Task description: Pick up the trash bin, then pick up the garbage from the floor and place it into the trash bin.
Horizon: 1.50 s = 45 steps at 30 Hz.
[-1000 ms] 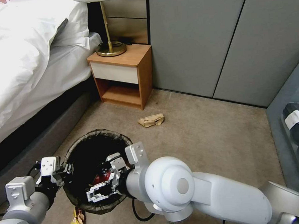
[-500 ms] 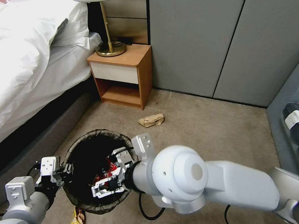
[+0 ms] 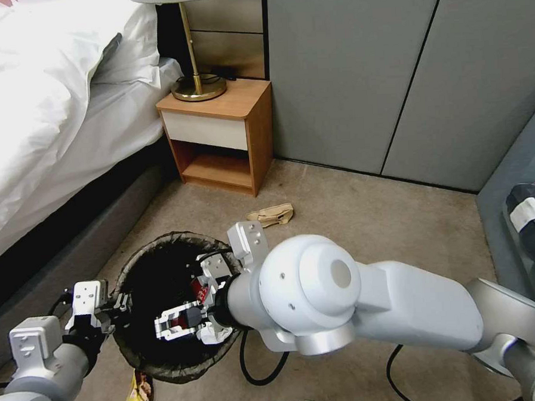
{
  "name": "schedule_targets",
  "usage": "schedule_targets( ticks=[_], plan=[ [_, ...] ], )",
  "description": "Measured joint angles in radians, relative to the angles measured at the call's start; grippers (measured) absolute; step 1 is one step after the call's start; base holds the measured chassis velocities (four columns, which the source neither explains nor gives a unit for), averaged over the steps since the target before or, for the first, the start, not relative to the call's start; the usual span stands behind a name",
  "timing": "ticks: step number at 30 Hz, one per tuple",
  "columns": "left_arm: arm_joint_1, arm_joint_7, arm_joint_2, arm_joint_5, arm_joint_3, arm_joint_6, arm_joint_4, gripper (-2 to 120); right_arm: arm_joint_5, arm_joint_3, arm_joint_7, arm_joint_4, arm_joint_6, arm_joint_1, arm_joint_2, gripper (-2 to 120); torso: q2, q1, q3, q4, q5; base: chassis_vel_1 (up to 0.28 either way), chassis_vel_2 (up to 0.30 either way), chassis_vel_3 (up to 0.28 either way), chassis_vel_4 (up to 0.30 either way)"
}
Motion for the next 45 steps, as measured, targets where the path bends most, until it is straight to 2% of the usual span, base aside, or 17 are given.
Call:
schedule_targets(
  ticks=[20,37,45],
  plan=[
    [-0.001,0.0,0.001,0.0,0.002,0.0,0.0,1,0.156,0.009,0.092,-0.086,0.14,0.086,0.069,100,0.0,0.0,0.0,-0.0001,-0.0001,0.0,0.0,0.0,0.0],
    [-0.012,-0.001,0.004,-0.003,0.004,0.0,0.0,1,0.154,0.001,0.092,-0.129,0.154,0.096,0.077,100,0.0,0.0,0.0,-0.0001,0.0,0.0,0.0,0.0,0.0],
    [-0.016,-0.001,0.005,-0.003,0.005,0.0,0.0,1,0.112,-0.002,0.09,-0.139,0.146,0.087,0.076,100,0.0,0.0,0.0,0.0,0.0,0.0,0.0,0.0,0.0]
  ],
)
